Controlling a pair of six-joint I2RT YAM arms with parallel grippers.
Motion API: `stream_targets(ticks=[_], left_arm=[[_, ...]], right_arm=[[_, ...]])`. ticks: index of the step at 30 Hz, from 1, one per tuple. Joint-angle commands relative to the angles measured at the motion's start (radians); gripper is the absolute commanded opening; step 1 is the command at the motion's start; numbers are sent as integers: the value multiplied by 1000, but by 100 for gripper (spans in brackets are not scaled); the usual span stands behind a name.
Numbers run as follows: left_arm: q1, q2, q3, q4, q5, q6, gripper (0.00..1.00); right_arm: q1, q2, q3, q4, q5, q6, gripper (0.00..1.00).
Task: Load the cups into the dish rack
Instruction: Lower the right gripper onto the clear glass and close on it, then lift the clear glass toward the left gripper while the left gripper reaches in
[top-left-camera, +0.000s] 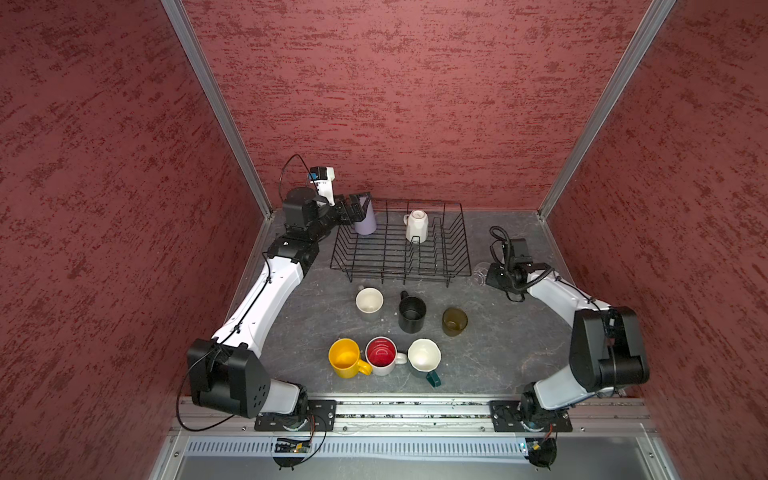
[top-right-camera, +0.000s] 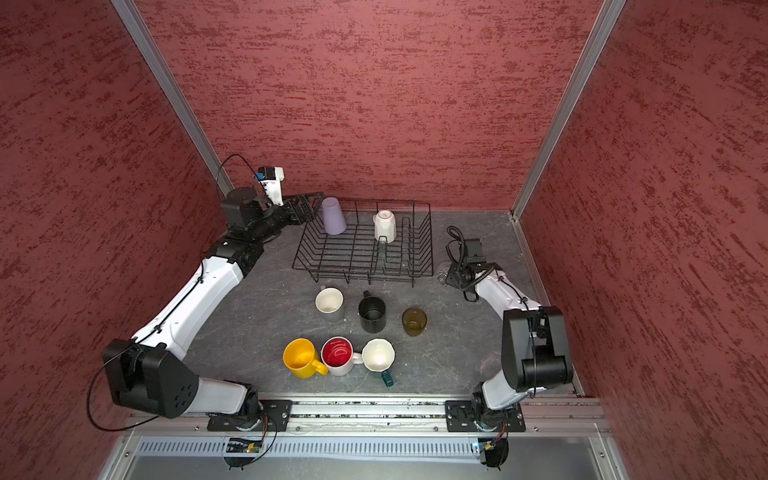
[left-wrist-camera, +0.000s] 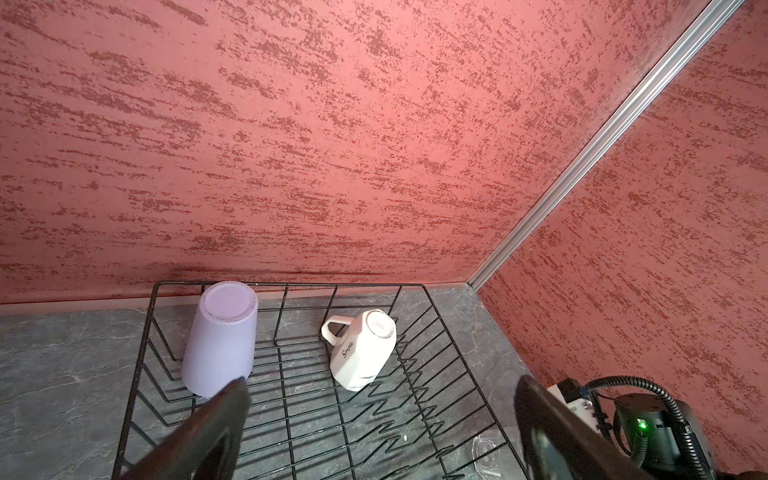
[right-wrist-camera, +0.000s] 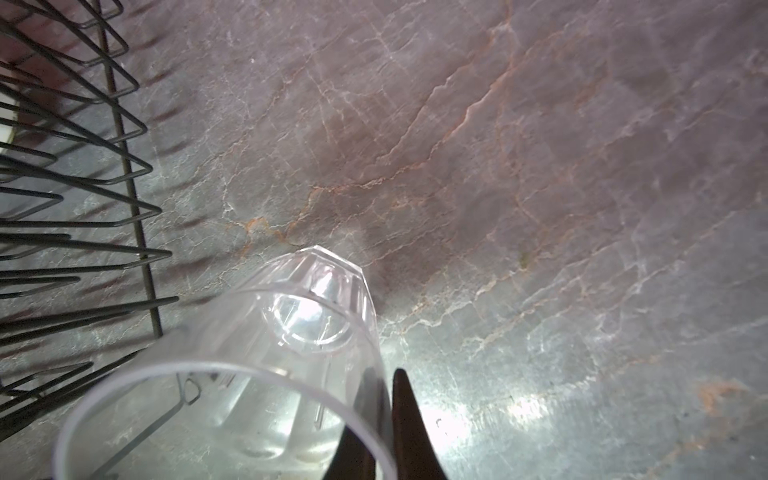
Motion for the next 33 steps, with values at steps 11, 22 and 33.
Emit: stream_targets(ticks=[11, 22, 33], left_arm=[[8, 4, 0, 83, 162, -50, 100], [0, 107, 19, 324, 616, -186, 99], [-64, 208, 4, 644, 850, -286, 98]], right_arm=[[-33, -331, 126, -89, -40, -6, 0], [-5, -388, 167, 169, -484, 110, 0], [119, -305, 180, 391, -721, 186, 0]])
